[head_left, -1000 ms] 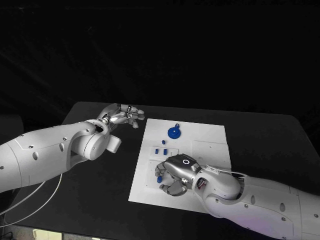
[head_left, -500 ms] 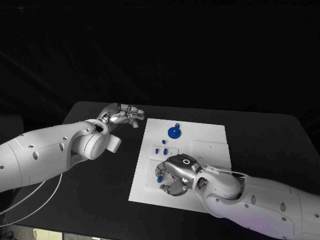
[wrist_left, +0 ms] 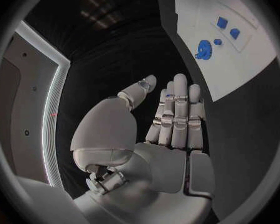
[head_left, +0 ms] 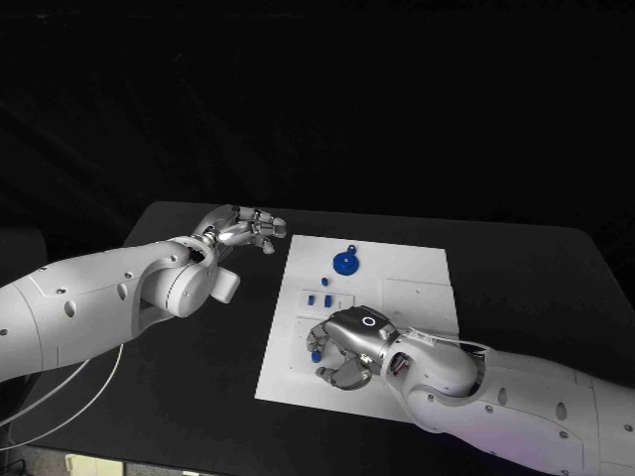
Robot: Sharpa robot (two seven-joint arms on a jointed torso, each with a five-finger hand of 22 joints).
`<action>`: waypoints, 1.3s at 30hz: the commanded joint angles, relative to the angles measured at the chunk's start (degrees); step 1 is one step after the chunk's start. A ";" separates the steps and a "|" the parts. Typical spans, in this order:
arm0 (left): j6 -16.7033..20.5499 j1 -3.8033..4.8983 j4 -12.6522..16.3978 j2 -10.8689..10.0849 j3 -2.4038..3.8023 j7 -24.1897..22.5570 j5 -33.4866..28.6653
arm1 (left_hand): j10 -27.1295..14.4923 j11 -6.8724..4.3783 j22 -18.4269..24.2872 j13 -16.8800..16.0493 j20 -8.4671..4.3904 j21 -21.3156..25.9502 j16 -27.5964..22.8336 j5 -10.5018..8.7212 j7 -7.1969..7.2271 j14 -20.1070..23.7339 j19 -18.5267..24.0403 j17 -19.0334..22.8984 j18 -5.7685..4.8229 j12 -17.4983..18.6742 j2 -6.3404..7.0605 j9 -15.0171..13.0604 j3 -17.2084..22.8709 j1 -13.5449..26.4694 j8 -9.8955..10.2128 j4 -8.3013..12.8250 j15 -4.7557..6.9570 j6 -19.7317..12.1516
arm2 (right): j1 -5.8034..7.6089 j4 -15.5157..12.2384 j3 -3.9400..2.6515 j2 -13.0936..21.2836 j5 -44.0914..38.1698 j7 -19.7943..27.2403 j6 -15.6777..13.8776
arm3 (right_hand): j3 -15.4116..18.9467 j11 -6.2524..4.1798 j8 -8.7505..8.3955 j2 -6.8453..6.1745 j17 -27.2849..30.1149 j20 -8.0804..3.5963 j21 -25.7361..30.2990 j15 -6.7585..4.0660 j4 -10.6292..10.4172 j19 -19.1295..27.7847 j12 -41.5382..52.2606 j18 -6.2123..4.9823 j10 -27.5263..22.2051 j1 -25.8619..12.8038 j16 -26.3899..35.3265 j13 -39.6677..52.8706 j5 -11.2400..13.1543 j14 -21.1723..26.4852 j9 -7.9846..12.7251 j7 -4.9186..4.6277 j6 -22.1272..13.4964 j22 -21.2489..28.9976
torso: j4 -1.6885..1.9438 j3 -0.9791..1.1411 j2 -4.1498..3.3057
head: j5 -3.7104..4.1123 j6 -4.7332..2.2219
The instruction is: Assemble the parts on the task board
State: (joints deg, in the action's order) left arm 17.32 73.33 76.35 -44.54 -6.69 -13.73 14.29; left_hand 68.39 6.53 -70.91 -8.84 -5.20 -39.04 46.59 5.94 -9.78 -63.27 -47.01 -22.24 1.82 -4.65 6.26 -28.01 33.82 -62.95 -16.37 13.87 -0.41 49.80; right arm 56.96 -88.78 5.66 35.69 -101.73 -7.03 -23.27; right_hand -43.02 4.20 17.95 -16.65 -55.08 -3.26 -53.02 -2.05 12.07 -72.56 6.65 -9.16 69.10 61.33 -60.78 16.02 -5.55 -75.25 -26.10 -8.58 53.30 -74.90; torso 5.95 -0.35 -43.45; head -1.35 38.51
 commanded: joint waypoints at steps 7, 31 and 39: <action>0.03 0.03 0.06 0.03 0.03 -0.31 -0.27 | -0.27 0.04 -0.09 -0.05 -0.05 0.27 -0.32 -0.12 0.15 -0.48 -0.34 -0.10 0.62 0.27 -0.24 0.06 0.01 0.04 -0.30 -0.15 0.03 -0.43 | -0.04 0.03 0.02 0.04 -0.05 0.43 0.15 | -0.02 -0.03 0.21 -0.18 0.11 -0.28 0.10 -0.27 -0.42 -0.15 0.17 -5.84 0.29 0.52 -0.32 -0.03 -0.26 0.02 -0.02 0.04 0.35 -0.97 | 0.04 -0.02 0.00 | 0.01 0.02; 0.14 0.03 -0.06 -0.06 0.03 -0.28 -0.28 | -0.30 0.05 -0.13 -0.05 -0.05 0.32 -0.40 -0.13 0.12 -0.50 -0.36 -0.21 0.63 0.27 -0.18 0.10 0.00 0.01 -0.28 -0.13 0.03 -0.53 | 1.47 -4.38 -1.79 4.37 9.80 3.89 -8.04 | 9.15 1.35 -1.50 -0.24 0.46 -0.36 0.62 1.04 -0.58 0.39 -1.88 -5.84 -3.22 -6.68 -0.43 -2.19 -4.76 0.53 1.20 -1.61 -3.42 -0.87 | -0.02 -0.02 0.02 | 0.46 -0.51; 0.07 0.03 -0.37 0.14 -0.01 -0.29 -0.31 | -0.30 0.05 -0.15 -0.05 -0.04 0.34 -0.42 -0.14 0.10 -0.50 -0.37 -0.25 0.62 0.27 -0.16 0.12 -0.01 0.03 -0.28 -0.15 0.02 -0.55 | 4.81 -5.66 -3.62 8.75 24.53 1.55 -4.14 | 5.94 0.03 -0.19 0.88 0.67 -0.77 0.91 -0.15 -3.55 -0.14 0.22 -5.84 0.41 -3.28 -0.57 -1.61 0.56 0.27 0.81 -0.77 -1.58 -0.73 | -0.10 -0.06 0.13 | 0.94 -0.97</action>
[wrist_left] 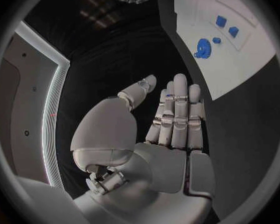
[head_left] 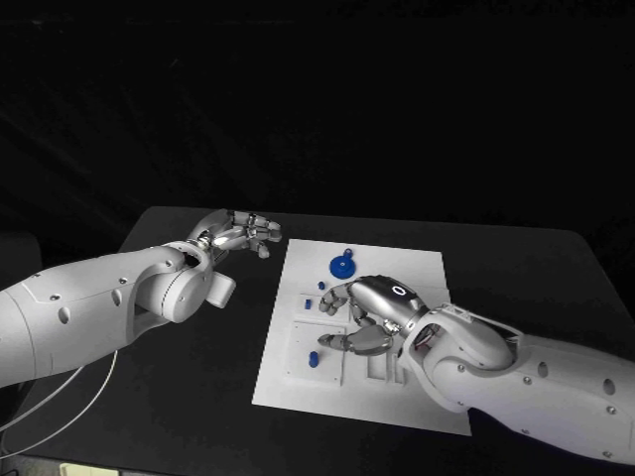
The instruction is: Assemble the parts on the task board
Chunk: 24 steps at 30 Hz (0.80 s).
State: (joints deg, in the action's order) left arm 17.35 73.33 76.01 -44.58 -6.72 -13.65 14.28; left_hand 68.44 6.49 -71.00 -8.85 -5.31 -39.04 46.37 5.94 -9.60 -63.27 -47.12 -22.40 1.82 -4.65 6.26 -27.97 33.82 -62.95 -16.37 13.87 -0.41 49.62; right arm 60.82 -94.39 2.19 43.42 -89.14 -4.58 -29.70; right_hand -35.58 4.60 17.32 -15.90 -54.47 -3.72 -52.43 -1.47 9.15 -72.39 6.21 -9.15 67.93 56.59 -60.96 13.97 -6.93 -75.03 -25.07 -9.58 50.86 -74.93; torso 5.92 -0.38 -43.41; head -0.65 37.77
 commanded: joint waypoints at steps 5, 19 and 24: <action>-0.01 0.00 -0.38 0.42 -0.06 -0.44 -0.62 | -0.33 0.10 -0.08 -0.06 0.07 0.36 -0.23 -0.16 -0.09 -0.51 -0.28 -0.13 0.61 0.26 -0.18 0.08 -0.03 0.10 -0.31 -0.23 0.01 -0.35 | 4.55 0.55 -0.22 4.34 18.96 -4.49 10.02 | -3.98 -2.15 1.37 0.59 -0.20 -0.18 -0.46 -2.44 -1.81 -0.61 4.62 -5.85 6.70 2.92 -0.99 3.82 3.97 -0.24 -0.94 1.15 2.22 -1.20 | -0.09 -0.01 0.16 | 1.01 -0.62; -0.64 -0.47 -0.64 0.59 -0.70 -1.06 -1.38 | -0.12 0.04 -0.21 -0.13 0.07 0.48 -0.39 -0.21 -0.02 -0.60 -0.37 -0.41 0.59 0.12 -0.17 0.09 -0.25 0.64 -0.50 -0.67 0.06 -0.18 | 7.62 2.46 0.05 10.07 29.58 -18.14 29.84 | -5.29 -4.82 1.33 2.73 -1.80 -0.83 -2.41 -4.92 -5.02 -0.81 40.08 -5.85 -1.10 -2.33 -3.09 44.31 3.97 -0.76 -4.67 3.53 2.30 -1.35 | -0.79 0.10 1.03 | 3.16 -0.78; -0.86 -0.81 -0.33 0.40 -0.84 -1.27 -1.69 | 0.16 -0.05 -0.29 -0.21 0.03 0.56 -0.50 -0.25 0.02 -0.65 -0.40 -0.58 0.58 -0.05 -0.19 0.12 -0.36 0.95 -0.57 -0.93 0.13 -0.15 | 7.62 2.70 0.30 11.75 31.77 -23.51 34.74 | -5.80 -4.92 1.56 3.76 -3.33 -1.11 -3.88 -5.10 -5.56 -0.97 44.72 -5.85 -1.51 -4.35 -4.84 49.01 4.01 -0.69 -5.67 3.46 2.61 -1.43 | -1.10 0.19 1.44 | 3.57 -0.45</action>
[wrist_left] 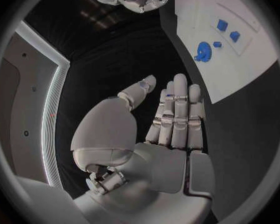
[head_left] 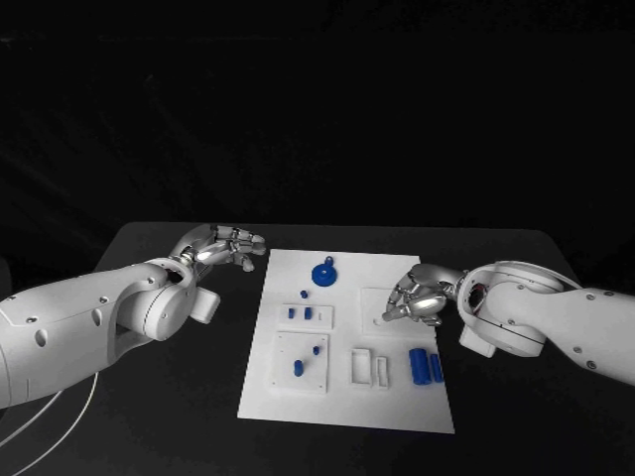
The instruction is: Assemble the parts on the task board
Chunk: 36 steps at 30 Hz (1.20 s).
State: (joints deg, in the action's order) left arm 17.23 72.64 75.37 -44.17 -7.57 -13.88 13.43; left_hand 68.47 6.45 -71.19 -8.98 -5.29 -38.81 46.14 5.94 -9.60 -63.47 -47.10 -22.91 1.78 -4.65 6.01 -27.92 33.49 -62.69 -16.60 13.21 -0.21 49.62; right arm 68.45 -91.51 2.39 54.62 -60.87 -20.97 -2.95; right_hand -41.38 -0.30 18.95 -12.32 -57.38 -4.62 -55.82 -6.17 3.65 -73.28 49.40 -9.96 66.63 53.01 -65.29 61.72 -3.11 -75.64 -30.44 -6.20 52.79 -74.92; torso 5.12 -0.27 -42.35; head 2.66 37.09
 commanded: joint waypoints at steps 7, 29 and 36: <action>-1.64 -0.72 1.05 -0.26 -0.25 -1.67 -1.46 | 0.76 -0.23 -0.24 -0.27 -0.07 0.47 -0.47 -0.41 0.02 -0.51 -0.46 -0.33 0.57 -0.40 0.21 0.15 -0.34 1.40 -0.41 -0.76 0.08 -0.17 | -0.01 -1.15 0.75 2.33 2.28 -10.15 10.25 | -0.29 -0.51 0.75 1.34 -2.21 -0.52 -2.70 -0.83 -0.23 -0.14 6.44 -5.04 -0.03 -4.35 -2.82 5.98 0.34 -0.20 -1.97 0.57 1.91 -1.38 | -0.76 0.21 0.95 | 0.86 0.59; -3.98 -1.43 3.75 -1.67 -0.73 -4.27 -3.52 | 0.94 -0.47 -0.83 -0.61 -0.40 2.33 -2.01 -2.04 0.01 -0.57 -0.54 -2.27 0.54 -0.51 -0.28 0.74 -8.76 8.94 -0.69 -0.88 0.29 -0.73 | -0.02 -0.59 4.93 2.16 -2.82 -13.33 11.49 | -0.26 -0.68 0.71 1.20 -3.01 -0.90 -4.46 -0.99 -1.01 0.21 8.09 -5.04 -0.13 -9.99 -3.92 8.37 0.31 -0.02 -3.86 0.76 2.07 -1.20 | -1.47 -0.02 2.59 | 1.98 2.03; -4.24 -1.48 3.81 -1.60 -0.78 -4.49 -3.95 | 0.87 -0.46 -0.83 -0.61 -0.40 2.65 -2.24 -2.39 -0.01 -0.59 -0.61 -2.49 0.58 -0.46 -0.35 0.87 -9.55 9.84 -0.68 -0.99 0.29 -0.81 | -0.33 0.41 5.58 0.61 -3.61 -13.28 9.43 | -0.34 -0.54 -0.01 0.68 -3.04 -1.01 -4.64 -0.87 -1.16 0.30 8.09 -5.04 -0.14 -10.79 -3.99 8.55 0.30 0.02 -3.73 0.58 1.22 -1.15 | -1.44 -0.04 2.55 | 2.16 2.15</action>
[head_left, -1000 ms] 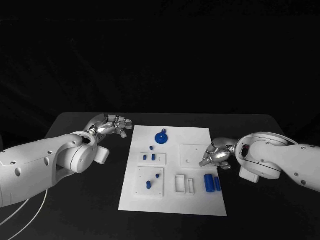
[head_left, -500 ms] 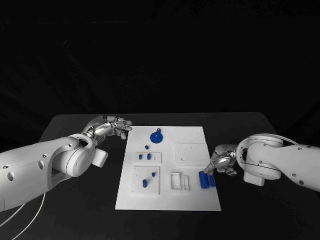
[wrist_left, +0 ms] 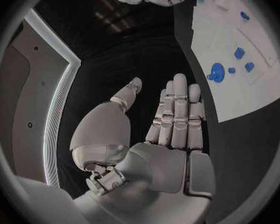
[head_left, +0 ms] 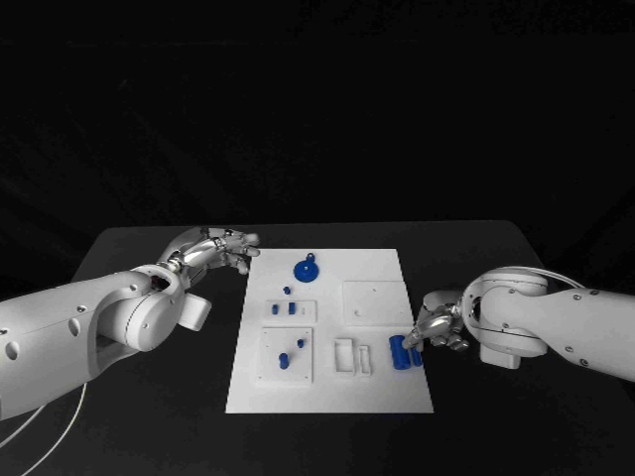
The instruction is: Assemble the parts on the task board
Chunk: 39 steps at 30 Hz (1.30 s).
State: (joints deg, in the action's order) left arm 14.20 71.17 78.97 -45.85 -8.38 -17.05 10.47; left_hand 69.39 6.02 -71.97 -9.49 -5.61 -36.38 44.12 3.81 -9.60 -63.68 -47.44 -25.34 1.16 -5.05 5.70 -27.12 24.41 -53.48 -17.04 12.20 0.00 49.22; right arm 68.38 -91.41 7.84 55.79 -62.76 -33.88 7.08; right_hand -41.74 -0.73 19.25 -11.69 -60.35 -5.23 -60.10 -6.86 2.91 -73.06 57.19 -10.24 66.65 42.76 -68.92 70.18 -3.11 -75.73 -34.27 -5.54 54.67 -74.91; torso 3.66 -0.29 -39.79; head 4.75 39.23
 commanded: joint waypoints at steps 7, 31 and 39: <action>-1.33 -0.03 0.33 -0.10 -0.01 -1.54 -1.30 | -0.20 0.01 -0.07 -0.07 -0.08 0.57 -0.47 -0.36 -0.03 -0.38 -0.33 -0.29 1.24 0.04 -0.13 0.20 -1.32 1.66 -0.20 -0.13 0.06 -0.51 | -1.53 0.85 0.33 -2.10 -1.85 -0.04 -1.92 | -0.11 0.03 -0.63 -0.40 -0.07 -0.46 -0.45 -0.04 -0.55 0.14 0.29 -4.76 -0.19 -0.93 -0.38 0.22 0.30 0.12 0.19 -0.22 -0.87 -1.12 | 0.04 -0.07 -0.06 | 0.01 0.21; -1.65 -0.03 0.40 -0.25 -0.04 -1.42 -1.42 | -0.39 0.05 -0.11 -0.03 -0.07 0.86 -0.68 -0.32 -0.04 -0.39 -0.39 -0.50 1.31 0.16 -0.39 0.33 -1.85 2.34 -0.17 -0.24 0.04 -0.61 | -4.22 3.51 0.41 -7.71 -3.56 0.35 -6.07 | -0.34 0.24 -1.19 -0.99 0.01 -0.45 -0.51 0.16 -1.28 0.35 0.15 -4.76 -0.41 -2.06 -0.28 0.41 0.30 0.19 0.30 -0.43 -1.22 -1.03 | -0.01 -0.25 -0.11 | -0.55 0.31; -1.77 -0.03 0.37 -0.28 -0.04 -1.38 -1.42 | -0.41 0.05 -0.11 -0.03 -0.07 0.89 -0.71 -0.30 -0.04 -0.39 -0.39 -0.53 1.32 0.17 -0.44 0.35 -1.88 2.34 -0.16 -0.21 0.03 -0.64 | -4.35 3.93 0.40 -8.74 -3.59 0.49 -7.04 | -0.29 0.36 -1.57 -1.88 0.10 -0.47 -0.50 0.27 -2.35 0.46 0.00 -4.76 -0.63 -3.32 -0.16 0.53 0.30 0.25 0.31 -0.56 -1.45 -0.95 | -0.09 -0.29 -0.08 | -0.89 0.48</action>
State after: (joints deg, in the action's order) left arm 13.37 71.12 79.20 -46.16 -8.45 -17.66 9.44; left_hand 69.39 5.99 -72.00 -9.47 -5.59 -35.83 43.70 3.82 -9.80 -63.68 -47.42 -25.82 1.74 -5.05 5.28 -26.82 22.84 -51.56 -17.04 11.89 0.00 49.02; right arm 64.28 -87.67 8.09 47.24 -65.48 -33.71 0.89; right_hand -42.04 -0.51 17.74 -13.42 -60.33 -5.31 -60.35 -6.73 0.85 -72.75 57.16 -10.22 66.44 39.98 -68.91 70.67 -3.11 -75.83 -34.29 -6.00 53.59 -74.91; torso 3.63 -0.55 -39.88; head 3.96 39.64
